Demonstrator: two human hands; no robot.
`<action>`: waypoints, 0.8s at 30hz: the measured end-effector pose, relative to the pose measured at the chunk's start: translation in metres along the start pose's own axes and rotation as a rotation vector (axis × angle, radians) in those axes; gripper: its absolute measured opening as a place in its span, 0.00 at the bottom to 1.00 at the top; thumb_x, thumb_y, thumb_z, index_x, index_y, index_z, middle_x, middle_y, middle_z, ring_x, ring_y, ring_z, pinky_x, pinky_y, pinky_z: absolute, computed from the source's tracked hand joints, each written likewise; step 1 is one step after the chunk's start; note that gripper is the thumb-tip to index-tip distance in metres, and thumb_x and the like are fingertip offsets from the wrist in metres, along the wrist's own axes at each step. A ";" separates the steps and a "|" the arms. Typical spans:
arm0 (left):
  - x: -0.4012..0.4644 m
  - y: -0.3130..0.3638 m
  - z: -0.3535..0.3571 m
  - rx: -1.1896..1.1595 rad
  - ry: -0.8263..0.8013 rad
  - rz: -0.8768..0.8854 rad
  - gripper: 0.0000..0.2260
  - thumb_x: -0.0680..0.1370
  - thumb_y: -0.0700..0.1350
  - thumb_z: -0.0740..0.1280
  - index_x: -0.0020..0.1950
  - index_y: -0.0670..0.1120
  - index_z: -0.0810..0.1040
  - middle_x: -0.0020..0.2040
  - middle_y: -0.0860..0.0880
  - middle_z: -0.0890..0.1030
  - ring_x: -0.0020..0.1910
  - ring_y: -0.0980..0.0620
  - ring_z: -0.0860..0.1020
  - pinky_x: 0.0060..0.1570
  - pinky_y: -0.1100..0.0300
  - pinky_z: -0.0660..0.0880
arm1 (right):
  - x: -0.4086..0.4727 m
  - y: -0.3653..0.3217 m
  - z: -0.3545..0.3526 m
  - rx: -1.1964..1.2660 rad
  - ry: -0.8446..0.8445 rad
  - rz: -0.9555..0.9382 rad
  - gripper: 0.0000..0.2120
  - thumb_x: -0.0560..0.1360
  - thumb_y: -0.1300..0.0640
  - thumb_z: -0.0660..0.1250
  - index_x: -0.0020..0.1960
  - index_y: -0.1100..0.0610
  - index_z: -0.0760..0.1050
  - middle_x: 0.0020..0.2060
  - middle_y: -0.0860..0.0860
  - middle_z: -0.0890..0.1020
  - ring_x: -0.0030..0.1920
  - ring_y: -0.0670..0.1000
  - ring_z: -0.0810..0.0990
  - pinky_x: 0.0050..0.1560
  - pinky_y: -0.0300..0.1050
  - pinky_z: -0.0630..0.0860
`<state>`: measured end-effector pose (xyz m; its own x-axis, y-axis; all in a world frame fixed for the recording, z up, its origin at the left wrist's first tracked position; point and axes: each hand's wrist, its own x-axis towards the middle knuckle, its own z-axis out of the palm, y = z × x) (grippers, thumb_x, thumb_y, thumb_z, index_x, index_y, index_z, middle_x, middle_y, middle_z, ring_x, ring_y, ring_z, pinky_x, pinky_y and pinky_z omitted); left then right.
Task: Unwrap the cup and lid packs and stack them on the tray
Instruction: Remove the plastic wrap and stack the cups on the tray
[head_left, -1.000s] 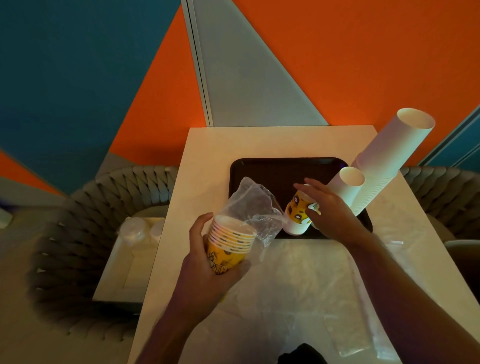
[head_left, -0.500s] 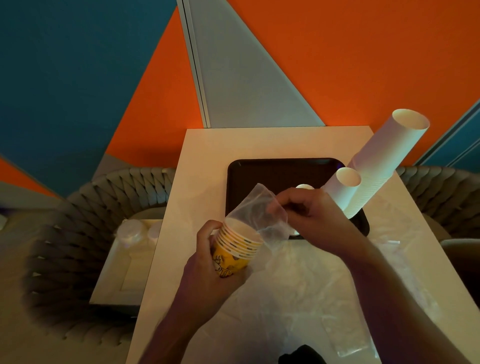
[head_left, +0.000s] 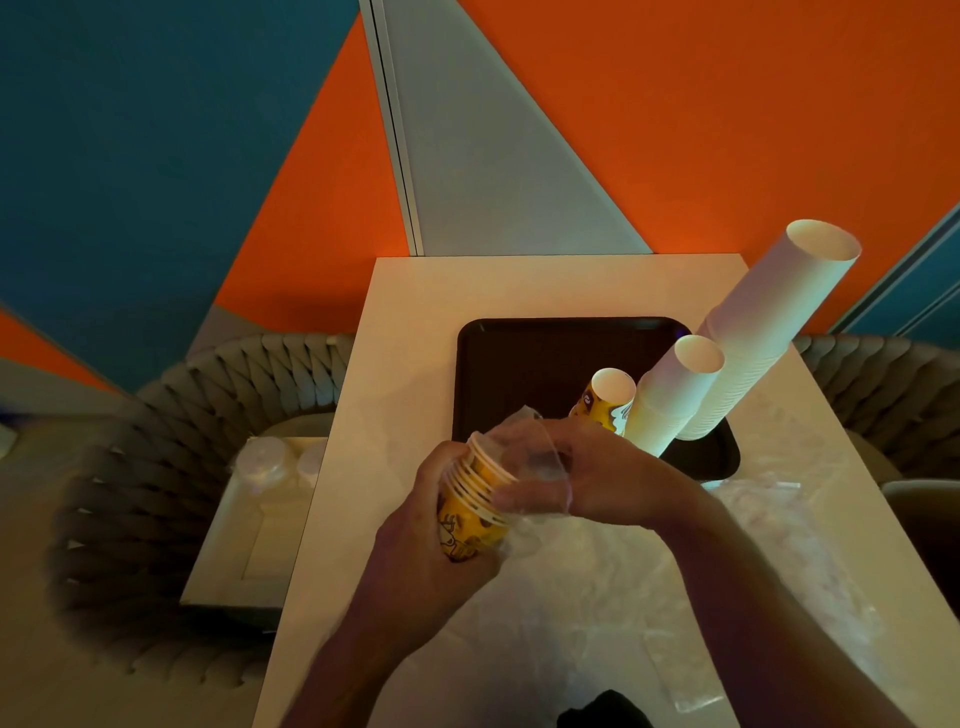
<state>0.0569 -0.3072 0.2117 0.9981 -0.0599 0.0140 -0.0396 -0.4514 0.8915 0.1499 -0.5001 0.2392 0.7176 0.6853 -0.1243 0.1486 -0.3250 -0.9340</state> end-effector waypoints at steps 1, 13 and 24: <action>0.000 0.000 0.000 0.003 -0.002 -0.003 0.43 0.69 0.43 0.80 0.62 0.80 0.57 0.58 0.71 0.74 0.55 0.62 0.79 0.47 0.64 0.80 | 0.000 0.001 0.002 0.008 0.003 -0.002 0.16 0.74 0.50 0.76 0.61 0.50 0.82 0.54 0.43 0.83 0.56 0.48 0.84 0.56 0.52 0.82; -0.003 -0.011 -0.005 -0.016 0.072 -0.118 0.43 0.67 0.42 0.82 0.69 0.66 0.58 0.52 0.66 0.78 0.51 0.68 0.79 0.42 0.72 0.77 | -0.017 0.011 -0.023 0.300 0.257 0.045 0.26 0.63 0.57 0.80 0.56 0.59 0.74 0.53 0.53 0.83 0.54 0.54 0.84 0.48 0.49 0.83; 0.000 -0.002 -0.008 -0.037 0.157 -0.114 0.31 0.66 0.45 0.81 0.60 0.65 0.69 0.53 0.72 0.78 0.50 0.68 0.80 0.43 0.75 0.74 | -0.021 0.018 -0.015 0.080 0.222 0.146 0.29 0.66 0.62 0.82 0.60 0.46 0.74 0.49 0.40 0.81 0.51 0.45 0.83 0.47 0.42 0.82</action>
<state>0.0574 -0.2992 0.2132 0.9912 0.1308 -0.0195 0.0725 -0.4140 0.9074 0.1476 -0.5304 0.2306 0.8602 0.4725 -0.1915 -0.0156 -0.3511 -0.9362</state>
